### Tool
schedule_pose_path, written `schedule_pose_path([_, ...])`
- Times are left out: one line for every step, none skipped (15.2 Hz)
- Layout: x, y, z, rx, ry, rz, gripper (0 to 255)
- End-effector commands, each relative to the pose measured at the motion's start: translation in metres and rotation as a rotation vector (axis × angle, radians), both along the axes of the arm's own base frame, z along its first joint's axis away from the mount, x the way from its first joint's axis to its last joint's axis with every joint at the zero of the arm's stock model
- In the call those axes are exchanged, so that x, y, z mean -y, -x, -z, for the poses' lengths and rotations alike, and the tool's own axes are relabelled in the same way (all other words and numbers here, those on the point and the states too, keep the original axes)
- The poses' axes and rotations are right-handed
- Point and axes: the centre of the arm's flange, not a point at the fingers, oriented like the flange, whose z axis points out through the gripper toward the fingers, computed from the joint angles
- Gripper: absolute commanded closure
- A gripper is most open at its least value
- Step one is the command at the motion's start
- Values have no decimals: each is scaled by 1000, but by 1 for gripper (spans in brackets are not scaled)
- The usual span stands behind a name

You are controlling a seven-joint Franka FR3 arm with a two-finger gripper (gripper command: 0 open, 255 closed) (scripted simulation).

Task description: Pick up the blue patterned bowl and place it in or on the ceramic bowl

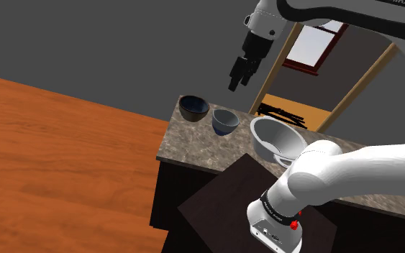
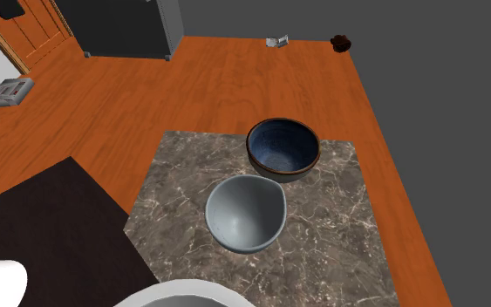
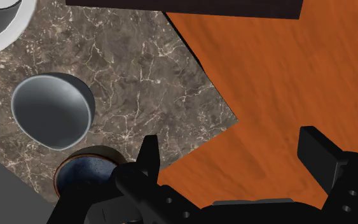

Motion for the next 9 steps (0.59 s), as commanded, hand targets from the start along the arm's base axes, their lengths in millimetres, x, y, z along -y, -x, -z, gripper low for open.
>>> schedule_pose_path([0, 0, 0, 0, 0, 0, 0])
schedule_pose_path([5, -4, 11, -1, 6, 1, 0])
schedule_pose_path([10, -9, 22, -1, 12, 2, 0])
schedule_pose_path([15, -13, 33, -2, 19, 3, 0])
schedule_pose_path([20, -18, 44, -3, 25, 4, 0])
schedule_pose_path([25, -22, 55, -4, 31, 5, 0])
schedule_pose_path([30, -27, 65, -4, 37, 7, 0])
schedule_pose_path([36, -31, 76, -5, 44, 8, 0])
schedule_pose_path([41, -35, 87, -6, 50, 9, 0])
